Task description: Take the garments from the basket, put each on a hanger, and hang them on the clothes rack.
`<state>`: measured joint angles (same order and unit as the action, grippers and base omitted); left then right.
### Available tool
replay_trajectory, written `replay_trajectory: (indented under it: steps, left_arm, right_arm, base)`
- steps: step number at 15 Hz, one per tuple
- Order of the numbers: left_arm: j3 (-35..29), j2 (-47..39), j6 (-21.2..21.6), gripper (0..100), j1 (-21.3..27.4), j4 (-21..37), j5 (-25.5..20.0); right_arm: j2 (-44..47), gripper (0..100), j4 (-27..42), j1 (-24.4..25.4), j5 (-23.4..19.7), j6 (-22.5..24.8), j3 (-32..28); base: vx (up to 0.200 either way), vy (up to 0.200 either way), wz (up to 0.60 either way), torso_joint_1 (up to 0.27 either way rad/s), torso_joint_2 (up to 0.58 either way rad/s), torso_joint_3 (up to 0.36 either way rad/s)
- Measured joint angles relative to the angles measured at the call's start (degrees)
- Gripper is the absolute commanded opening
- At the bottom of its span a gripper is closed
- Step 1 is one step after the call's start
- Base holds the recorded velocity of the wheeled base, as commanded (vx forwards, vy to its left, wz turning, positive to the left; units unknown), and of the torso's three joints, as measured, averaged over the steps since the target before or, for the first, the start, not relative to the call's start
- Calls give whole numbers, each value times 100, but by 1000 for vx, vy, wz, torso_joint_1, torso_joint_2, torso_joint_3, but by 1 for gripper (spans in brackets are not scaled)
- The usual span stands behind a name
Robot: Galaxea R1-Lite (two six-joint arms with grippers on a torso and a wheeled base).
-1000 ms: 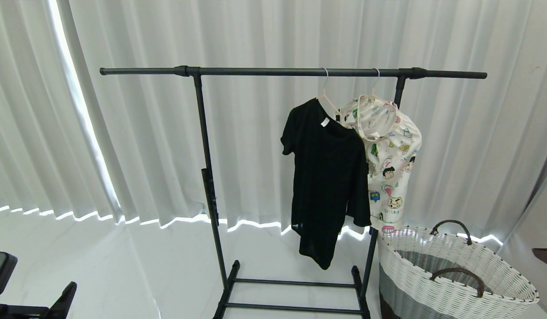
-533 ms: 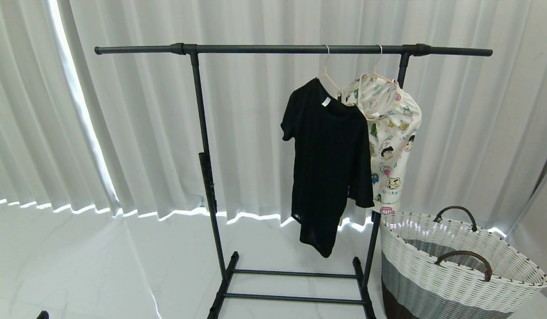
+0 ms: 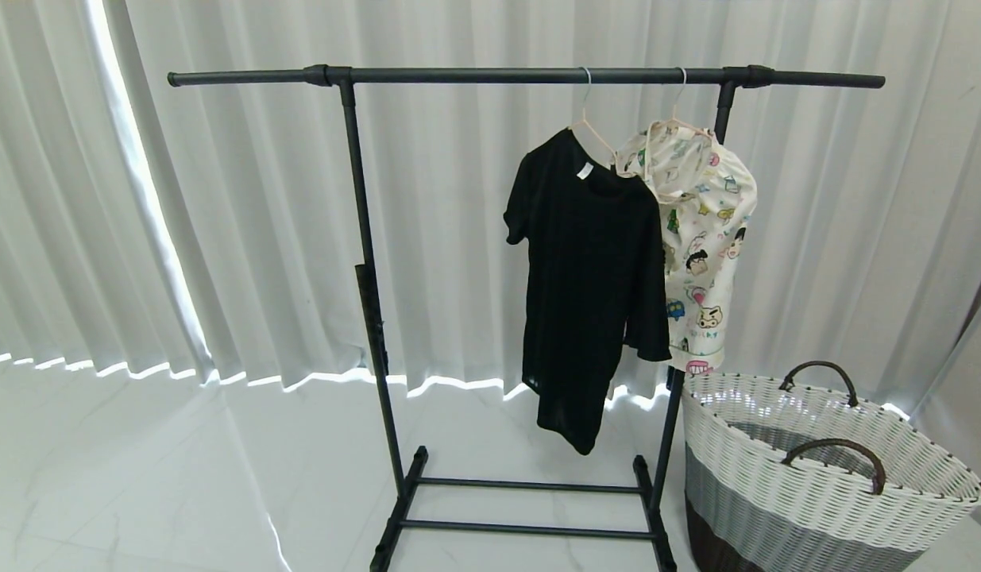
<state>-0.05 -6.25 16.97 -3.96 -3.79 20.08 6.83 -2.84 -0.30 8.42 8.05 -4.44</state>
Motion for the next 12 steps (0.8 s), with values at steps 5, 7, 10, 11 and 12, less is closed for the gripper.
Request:
replay_trajectory:
  steps: [5,7,10,11,12]
  left_arm:
    - [5,290,-187,100,436,2,-612]
    - [5,378,-457,100,484,21,-711]
    - [5,516,-1026,100,478,54,-1937]
    - [5,555,-1085,100,462,100,-2100]
    - [5,581,-1125,100,460,297,-2160]
  right_arm:
    - [-614,100,-134,15,-150,-911,417]
    - [-661,100,-77,15,-473,-884,434]
    - [-678,100,172,28,-1346,-304,444]
    - [-678,100,189,30,-1274,-294,444]
    - [-680,100,194,30,-973,-315,444]
  base:
    - [0,0,0,0,0,0]
    - [0,0,0,0,0,0]
    - [0,0,0,0,0,0]
    - [0,0,0,0,0,0]
    - [0,0,0,0,0,0]
